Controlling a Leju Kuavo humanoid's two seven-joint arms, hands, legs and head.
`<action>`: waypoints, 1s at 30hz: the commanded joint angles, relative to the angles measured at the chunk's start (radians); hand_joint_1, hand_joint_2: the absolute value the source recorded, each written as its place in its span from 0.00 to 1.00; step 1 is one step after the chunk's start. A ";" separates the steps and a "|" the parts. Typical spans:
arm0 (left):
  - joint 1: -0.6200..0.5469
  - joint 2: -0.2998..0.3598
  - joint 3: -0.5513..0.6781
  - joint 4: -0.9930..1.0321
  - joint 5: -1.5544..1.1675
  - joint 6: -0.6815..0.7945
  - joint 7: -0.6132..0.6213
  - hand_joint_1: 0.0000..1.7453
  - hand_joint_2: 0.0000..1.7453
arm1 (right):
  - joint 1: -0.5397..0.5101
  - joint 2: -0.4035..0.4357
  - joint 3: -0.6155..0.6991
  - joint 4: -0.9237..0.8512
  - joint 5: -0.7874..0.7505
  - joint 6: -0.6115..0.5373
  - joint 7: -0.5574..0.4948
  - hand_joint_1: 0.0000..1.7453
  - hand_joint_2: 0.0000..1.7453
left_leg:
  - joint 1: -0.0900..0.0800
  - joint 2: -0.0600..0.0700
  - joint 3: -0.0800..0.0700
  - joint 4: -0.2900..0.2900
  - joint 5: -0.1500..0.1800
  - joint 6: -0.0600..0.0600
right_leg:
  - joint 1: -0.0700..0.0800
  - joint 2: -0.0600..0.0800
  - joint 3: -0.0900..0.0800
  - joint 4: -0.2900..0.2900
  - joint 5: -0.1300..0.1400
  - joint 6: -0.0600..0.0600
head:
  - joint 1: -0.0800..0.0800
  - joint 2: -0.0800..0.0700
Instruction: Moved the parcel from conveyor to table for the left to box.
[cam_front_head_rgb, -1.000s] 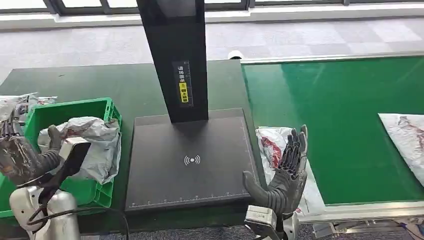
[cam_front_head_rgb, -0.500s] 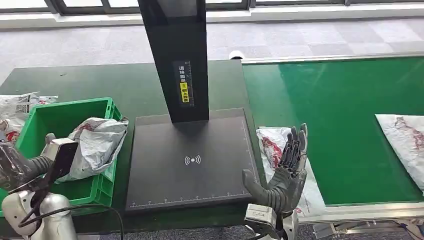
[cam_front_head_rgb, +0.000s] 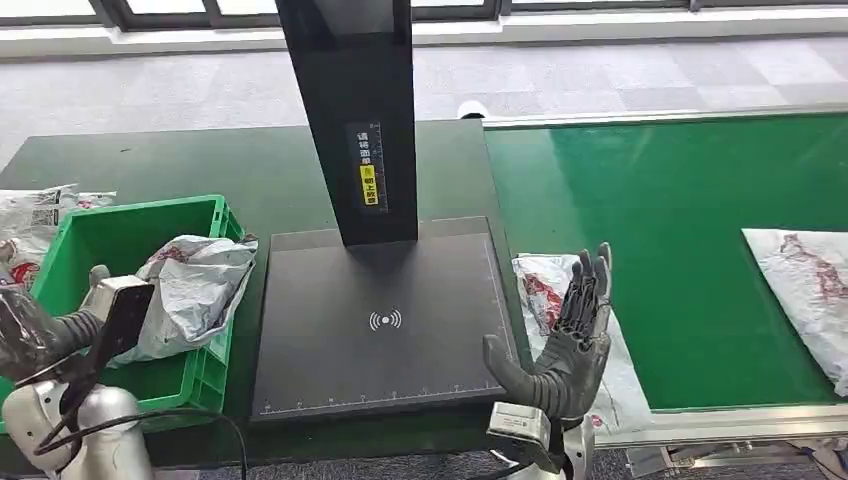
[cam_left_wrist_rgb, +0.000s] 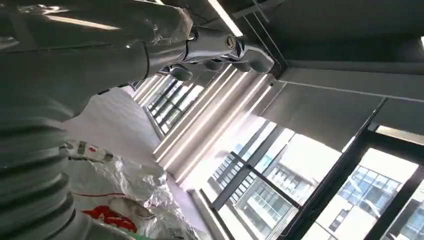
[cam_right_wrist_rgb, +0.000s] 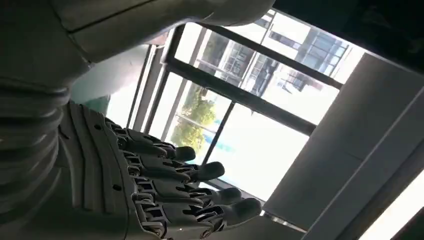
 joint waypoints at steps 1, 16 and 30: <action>0.150 -0.005 -0.159 -0.256 0.538 -0.001 -0.170 0.00 1.00 | -0.182 0.004 -0.415 0.371 0.569 0.003 0.414 0.00 1.00 | 0.001 0.001 0.004 -0.004 0.001 0.001 | 0.001 0.000 0.005 -0.005 0.002 0.000 | 0.000 0.000; 0.157 -0.005 -0.165 -0.276 0.547 -0.001 -0.170 0.00 1.00 | -0.264 0.002 -0.720 0.539 0.682 0.003 0.409 0.00 1.00 | -0.001 -0.003 0.004 -0.002 0.000 0.002 | -0.001 -0.003 0.005 -0.003 0.000 0.001 | 0.000 0.000; 0.153 -0.005 -0.166 -0.268 0.539 -0.001 -0.170 0.00 1.00 | -0.270 0.014 -0.744 0.557 0.712 0.003 0.431 0.00 1.00 | -0.001 -0.003 0.004 -0.003 0.001 0.002 | -0.001 -0.003 0.005 -0.003 0.000 0.001 | 0.000 0.000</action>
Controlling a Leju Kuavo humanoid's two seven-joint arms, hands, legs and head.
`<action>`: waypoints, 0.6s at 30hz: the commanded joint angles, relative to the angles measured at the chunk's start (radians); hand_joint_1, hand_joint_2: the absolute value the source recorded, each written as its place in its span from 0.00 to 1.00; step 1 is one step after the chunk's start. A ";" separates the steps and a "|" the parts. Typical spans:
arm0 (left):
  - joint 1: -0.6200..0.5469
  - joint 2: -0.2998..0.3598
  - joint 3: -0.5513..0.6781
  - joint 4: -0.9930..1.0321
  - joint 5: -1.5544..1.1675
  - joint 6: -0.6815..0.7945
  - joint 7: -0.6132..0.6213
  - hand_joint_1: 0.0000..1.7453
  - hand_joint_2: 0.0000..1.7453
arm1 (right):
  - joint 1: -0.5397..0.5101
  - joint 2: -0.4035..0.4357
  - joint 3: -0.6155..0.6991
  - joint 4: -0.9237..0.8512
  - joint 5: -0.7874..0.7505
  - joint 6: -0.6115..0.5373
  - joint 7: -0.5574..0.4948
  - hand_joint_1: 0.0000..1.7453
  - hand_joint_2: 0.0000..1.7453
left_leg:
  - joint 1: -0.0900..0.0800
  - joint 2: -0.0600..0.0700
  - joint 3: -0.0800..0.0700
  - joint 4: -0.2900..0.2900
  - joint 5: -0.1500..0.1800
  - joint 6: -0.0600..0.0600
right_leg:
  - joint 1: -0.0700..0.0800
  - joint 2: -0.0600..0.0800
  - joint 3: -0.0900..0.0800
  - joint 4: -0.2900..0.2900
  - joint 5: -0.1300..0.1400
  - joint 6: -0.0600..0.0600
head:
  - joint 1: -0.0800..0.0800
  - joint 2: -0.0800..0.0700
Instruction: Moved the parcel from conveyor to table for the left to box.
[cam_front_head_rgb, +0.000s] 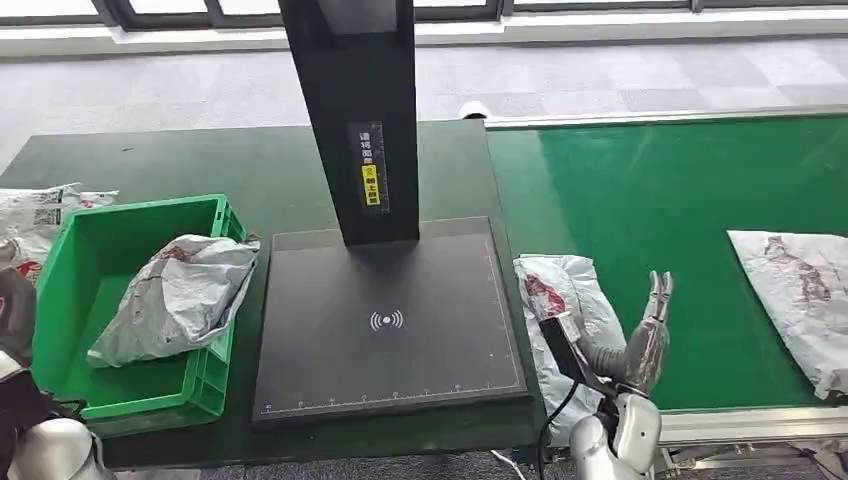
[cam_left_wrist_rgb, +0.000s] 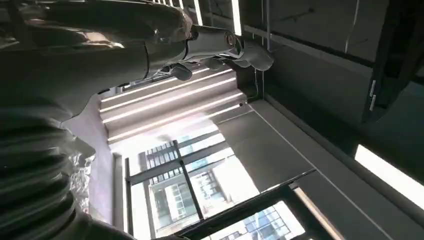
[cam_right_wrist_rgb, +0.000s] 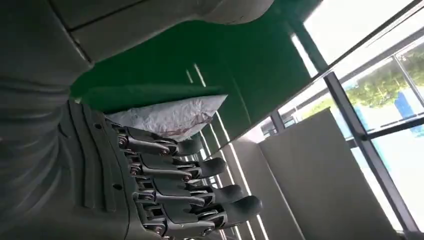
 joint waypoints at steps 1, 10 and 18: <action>0.029 -0.005 -0.026 0.019 0.000 -0.002 0.005 0.00 1.00 | -0.045 0.011 -0.080 0.078 0.000 0.003 0.001 0.00 1.00 | 0.000 0.001 0.003 -0.003 0.000 0.000 | 0.000 0.000 0.002 -0.002 0.000 -0.001 | 0.000 0.000; 0.020 -0.005 -0.019 0.022 -0.012 -0.002 0.005 0.00 1.00 | -0.055 0.001 -0.098 0.138 0.013 0.003 0.028 0.00 1.00 | 0.000 0.000 0.002 -0.002 0.000 0.000 | 0.000 0.000 0.002 -0.001 0.000 0.000 | 0.000 0.000; 0.007 -0.005 -0.012 0.035 -0.024 -0.002 0.005 0.00 1.00 | -0.109 -0.087 -0.064 0.393 0.132 0.191 0.288 0.00 1.00 | 0.000 0.001 0.003 -0.003 0.000 0.001 | 0.001 0.000 0.003 -0.004 0.001 0.000 | 0.000 0.000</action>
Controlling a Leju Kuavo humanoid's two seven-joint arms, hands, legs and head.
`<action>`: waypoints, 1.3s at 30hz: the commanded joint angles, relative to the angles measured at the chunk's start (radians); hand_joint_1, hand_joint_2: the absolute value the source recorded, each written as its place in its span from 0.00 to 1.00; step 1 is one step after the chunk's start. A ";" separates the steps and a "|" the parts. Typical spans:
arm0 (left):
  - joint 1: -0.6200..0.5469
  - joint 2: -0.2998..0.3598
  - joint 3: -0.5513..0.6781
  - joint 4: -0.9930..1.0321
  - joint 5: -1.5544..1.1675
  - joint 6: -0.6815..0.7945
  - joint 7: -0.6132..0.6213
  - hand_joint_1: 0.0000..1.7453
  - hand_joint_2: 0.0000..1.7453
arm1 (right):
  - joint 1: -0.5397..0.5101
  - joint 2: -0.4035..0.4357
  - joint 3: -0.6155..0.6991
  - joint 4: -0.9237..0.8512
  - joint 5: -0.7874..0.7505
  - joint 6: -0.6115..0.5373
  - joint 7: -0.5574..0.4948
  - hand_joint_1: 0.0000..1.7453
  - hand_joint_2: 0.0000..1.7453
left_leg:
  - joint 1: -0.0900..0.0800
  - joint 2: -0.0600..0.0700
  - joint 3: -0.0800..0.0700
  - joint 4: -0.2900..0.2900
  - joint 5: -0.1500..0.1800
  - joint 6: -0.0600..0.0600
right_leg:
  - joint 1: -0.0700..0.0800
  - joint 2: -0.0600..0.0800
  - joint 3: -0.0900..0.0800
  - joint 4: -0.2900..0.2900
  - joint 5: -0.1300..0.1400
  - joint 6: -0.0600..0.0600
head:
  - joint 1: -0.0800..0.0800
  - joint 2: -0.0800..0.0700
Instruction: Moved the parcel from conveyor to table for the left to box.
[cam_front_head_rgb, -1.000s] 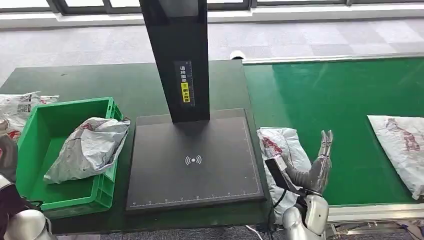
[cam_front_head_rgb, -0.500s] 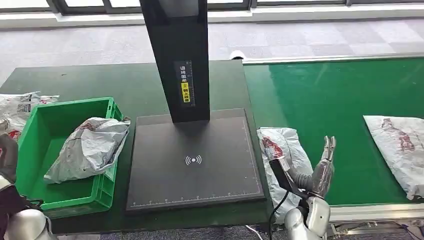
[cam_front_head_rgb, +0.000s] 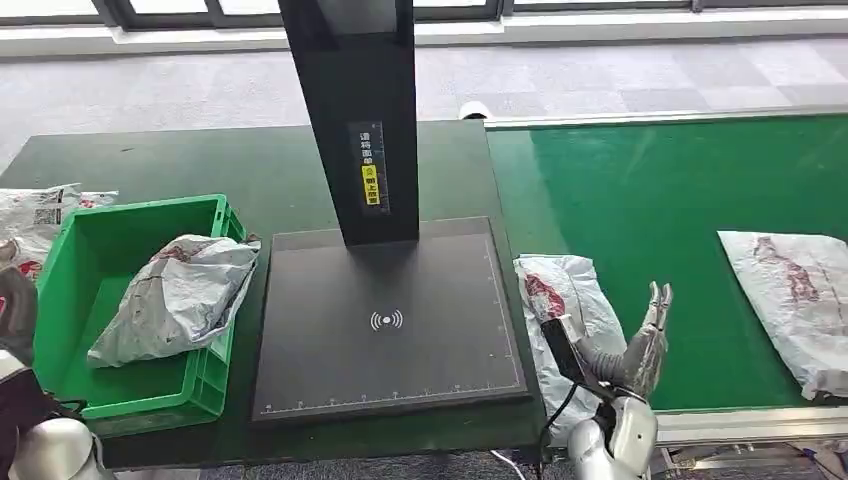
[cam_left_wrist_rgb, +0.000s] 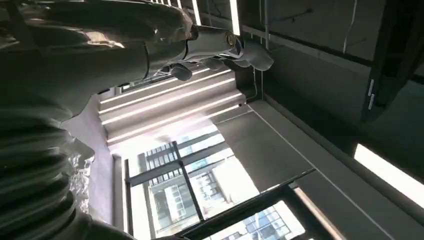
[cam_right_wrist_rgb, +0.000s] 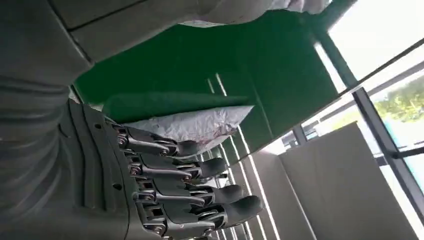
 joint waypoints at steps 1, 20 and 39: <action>0.003 -0.005 -0.008 0.036 -0.015 -0.002 0.005 0.00 1.00 | -0.098 -0.090 -0.021 0.324 0.102 0.208 0.216 0.00 1.00 | 0.000 0.000 0.004 -0.004 0.001 0.001 | 0.000 0.000 0.004 -0.004 0.001 0.000 | 0.000 0.000; 0.003 -0.005 0.000 0.035 -0.013 -0.002 0.005 0.00 1.00 | -0.127 -0.104 -0.021 0.392 0.099 0.196 0.254 0.00 1.00 | 0.000 0.002 0.002 -0.001 0.000 0.000 | 0.000 0.001 0.001 -0.001 0.001 0.000 | 0.000 0.000; 0.005 -0.005 -0.003 0.031 -0.022 -0.002 0.005 0.00 1.00 | -0.157 -0.146 0.045 0.543 0.136 0.330 0.283 1.00 1.00 | 0.000 0.003 0.005 -0.003 0.001 0.001 | 0.001 0.002 0.004 -0.004 0.002 -0.001 | 0.000 0.000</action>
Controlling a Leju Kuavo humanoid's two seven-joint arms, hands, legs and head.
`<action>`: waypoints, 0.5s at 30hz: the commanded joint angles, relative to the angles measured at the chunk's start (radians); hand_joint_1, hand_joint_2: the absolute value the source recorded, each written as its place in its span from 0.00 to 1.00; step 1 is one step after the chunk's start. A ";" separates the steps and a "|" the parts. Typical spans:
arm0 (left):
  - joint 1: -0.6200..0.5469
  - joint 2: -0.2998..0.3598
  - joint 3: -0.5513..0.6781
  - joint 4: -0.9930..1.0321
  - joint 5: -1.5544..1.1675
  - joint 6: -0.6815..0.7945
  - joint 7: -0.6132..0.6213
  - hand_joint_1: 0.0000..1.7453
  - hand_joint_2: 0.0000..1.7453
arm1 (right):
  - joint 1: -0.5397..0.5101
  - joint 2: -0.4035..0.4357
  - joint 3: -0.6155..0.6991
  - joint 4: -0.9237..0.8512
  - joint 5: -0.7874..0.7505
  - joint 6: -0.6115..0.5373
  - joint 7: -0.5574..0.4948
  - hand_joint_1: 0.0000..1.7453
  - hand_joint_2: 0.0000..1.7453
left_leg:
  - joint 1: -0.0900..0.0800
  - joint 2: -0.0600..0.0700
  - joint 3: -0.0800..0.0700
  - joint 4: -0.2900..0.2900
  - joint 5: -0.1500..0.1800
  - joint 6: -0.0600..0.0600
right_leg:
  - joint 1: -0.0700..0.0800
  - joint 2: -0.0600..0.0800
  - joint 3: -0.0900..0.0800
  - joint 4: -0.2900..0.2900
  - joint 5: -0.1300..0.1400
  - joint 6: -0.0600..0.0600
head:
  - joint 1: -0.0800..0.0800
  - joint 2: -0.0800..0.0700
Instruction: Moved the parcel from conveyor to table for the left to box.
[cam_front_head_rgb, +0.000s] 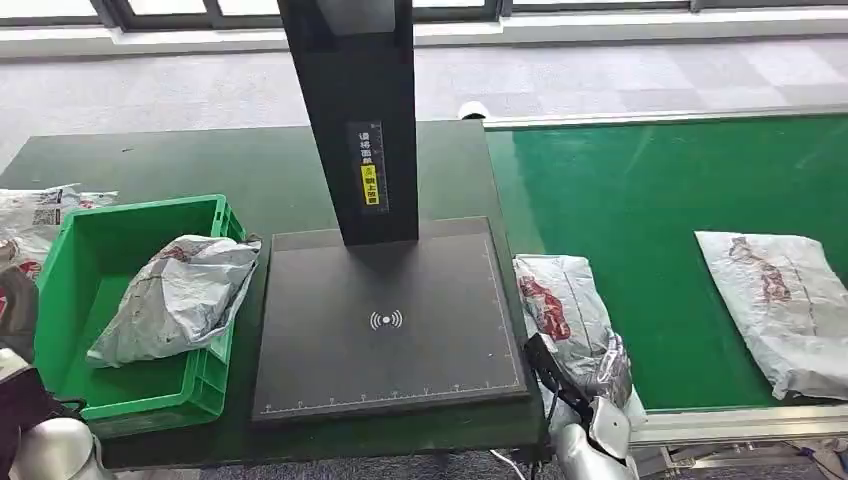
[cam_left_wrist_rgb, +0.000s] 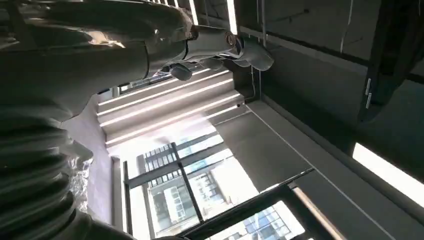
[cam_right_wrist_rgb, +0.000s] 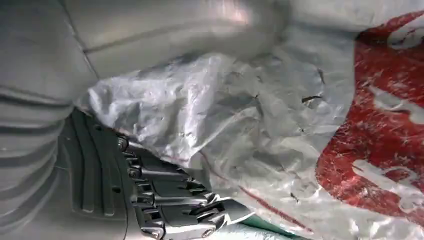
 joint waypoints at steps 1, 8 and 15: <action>0.005 -0.007 -0.001 0.034 -0.007 -0.002 0.004 0.00 1.00 | -0.025 -0.049 0.050 0.132 0.015 0.049 0.008 1.00 1.00 | 0.000 0.002 0.003 -0.002 0.001 0.001 | 0.000 0.002 0.003 -0.002 0.001 0.000 | 0.000 0.000; -0.005 -0.007 0.012 0.038 -0.006 -0.002 0.004 0.00 1.00 | -0.040 -0.036 0.053 0.107 -0.010 0.019 -0.032 1.00 1.00 | 0.001 0.005 0.006 -0.001 -0.001 0.001 | 0.000 0.003 0.008 -0.001 0.001 0.000 | 0.000 0.000; -0.005 -0.007 0.012 0.038 -0.006 -0.002 0.004 0.00 1.00 | -0.040 -0.036 0.053 0.107 -0.010 0.019 -0.032 1.00 1.00 | 0.001 0.004 0.008 -0.001 -0.001 0.001 | 0.000 0.002 0.009 -0.002 0.001 0.000 | 0.000 0.000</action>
